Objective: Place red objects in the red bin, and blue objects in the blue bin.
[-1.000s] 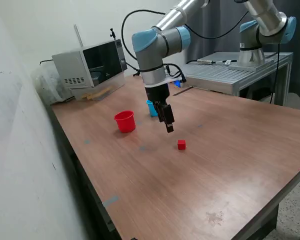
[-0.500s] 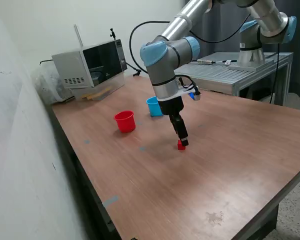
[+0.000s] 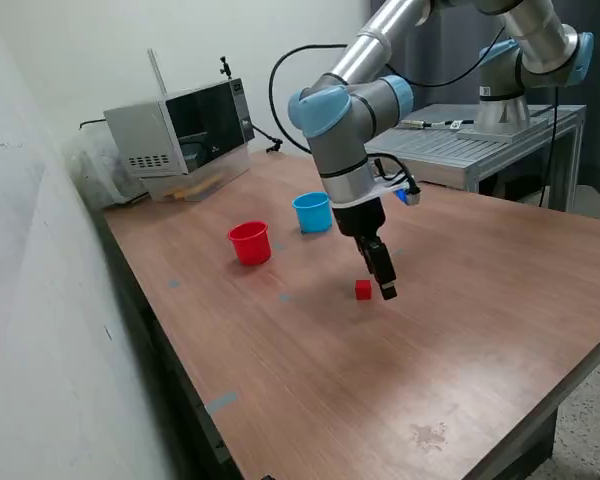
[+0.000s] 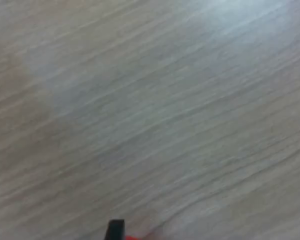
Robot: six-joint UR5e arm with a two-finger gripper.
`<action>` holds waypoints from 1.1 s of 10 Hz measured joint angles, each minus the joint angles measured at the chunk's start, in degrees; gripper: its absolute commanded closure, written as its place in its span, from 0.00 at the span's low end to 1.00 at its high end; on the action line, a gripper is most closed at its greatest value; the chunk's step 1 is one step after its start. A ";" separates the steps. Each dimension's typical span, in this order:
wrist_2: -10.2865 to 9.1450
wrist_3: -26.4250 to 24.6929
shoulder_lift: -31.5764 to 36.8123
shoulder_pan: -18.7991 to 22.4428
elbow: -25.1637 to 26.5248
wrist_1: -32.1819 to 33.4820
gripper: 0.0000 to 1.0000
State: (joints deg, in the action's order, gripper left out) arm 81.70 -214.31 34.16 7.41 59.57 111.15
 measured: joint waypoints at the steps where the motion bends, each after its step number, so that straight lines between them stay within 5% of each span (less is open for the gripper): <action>1: 0.14 0.77 -0.02 -0.28 0.00 0.10 0.00; 3: 1.13 6.85 -0.09 -0.53 -0.01 0.57 0.00; 5: 3.96 22.65 -0.08 -0.56 0.11 1.33 0.00; 8: 13.51 49.13 0.34 -0.31 0.95 1.19 0.00; 11: 15.25 58.14 0.81 0.56 1.99 0.72 0.00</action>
State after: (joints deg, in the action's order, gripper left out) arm 96.95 -156.17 34.97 7.96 61.56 111.87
